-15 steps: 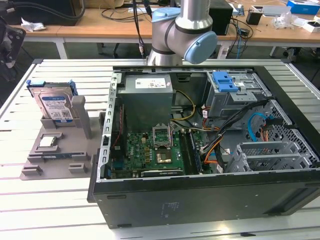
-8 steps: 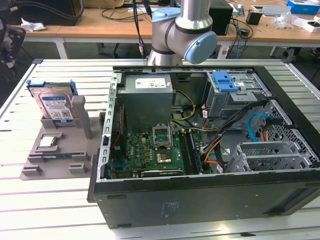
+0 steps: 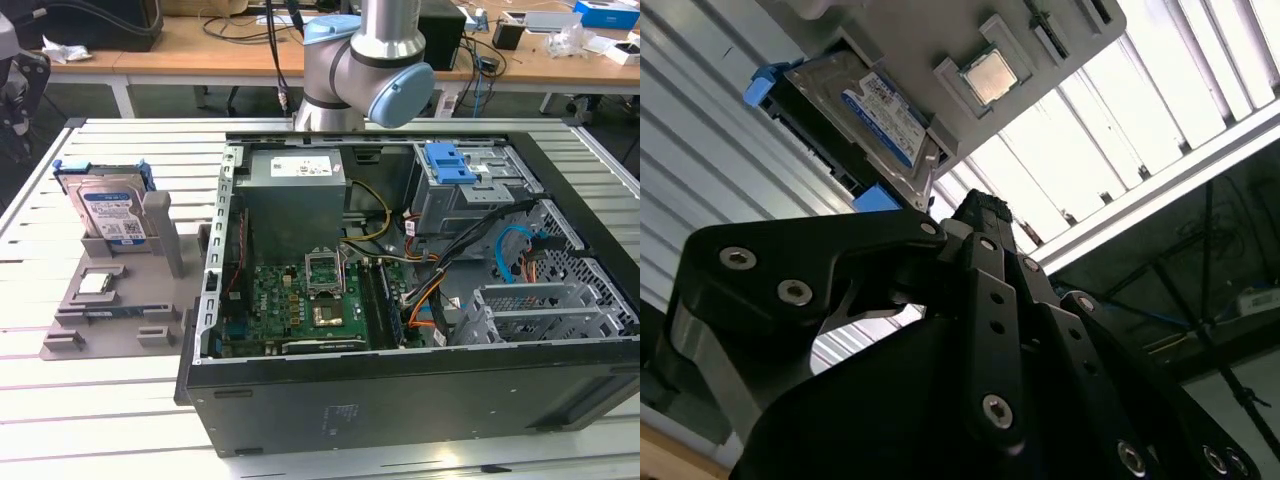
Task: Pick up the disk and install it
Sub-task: 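Pick up the disk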
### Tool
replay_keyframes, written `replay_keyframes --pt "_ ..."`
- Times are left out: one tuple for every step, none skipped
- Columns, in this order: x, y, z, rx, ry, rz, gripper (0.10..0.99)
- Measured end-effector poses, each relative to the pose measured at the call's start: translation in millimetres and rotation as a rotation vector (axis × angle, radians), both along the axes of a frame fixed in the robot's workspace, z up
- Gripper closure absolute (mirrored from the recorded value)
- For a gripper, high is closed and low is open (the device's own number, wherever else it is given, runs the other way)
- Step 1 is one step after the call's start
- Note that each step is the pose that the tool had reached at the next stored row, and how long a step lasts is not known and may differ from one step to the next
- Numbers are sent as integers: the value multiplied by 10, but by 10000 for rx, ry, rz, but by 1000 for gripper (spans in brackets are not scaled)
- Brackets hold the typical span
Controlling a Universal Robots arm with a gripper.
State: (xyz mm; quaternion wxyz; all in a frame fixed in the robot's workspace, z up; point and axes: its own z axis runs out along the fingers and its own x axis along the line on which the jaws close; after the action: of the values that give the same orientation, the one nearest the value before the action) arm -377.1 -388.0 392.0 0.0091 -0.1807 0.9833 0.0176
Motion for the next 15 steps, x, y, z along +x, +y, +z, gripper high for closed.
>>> replay_keyframes --pt "0 0 0 0 0 122 980" --pt "0 0 0 0 0 208 980" --pt "0 0 0 0 0 293 980" --pt "0 0 0 0 0 381 980" --pt "0 0 0 0 0 537 980" --pt "0 0 0 0 0 622 980" --pt "0 0 0 0 0 712 980" --pt "0 0 0 0 0 795 980" --pt "0 0 0 0 0 879 980" --pt "0 0 0 0 0 1002 980" --pt "0 0 0 0 0 1185 980" --pt "0 0 0 0 0 1288 980" --pt "0 0 0 0 0 1387 980" --pt "0 0 0 0 0 1506 980" --pt "0 0 0 0 0 1680 980"
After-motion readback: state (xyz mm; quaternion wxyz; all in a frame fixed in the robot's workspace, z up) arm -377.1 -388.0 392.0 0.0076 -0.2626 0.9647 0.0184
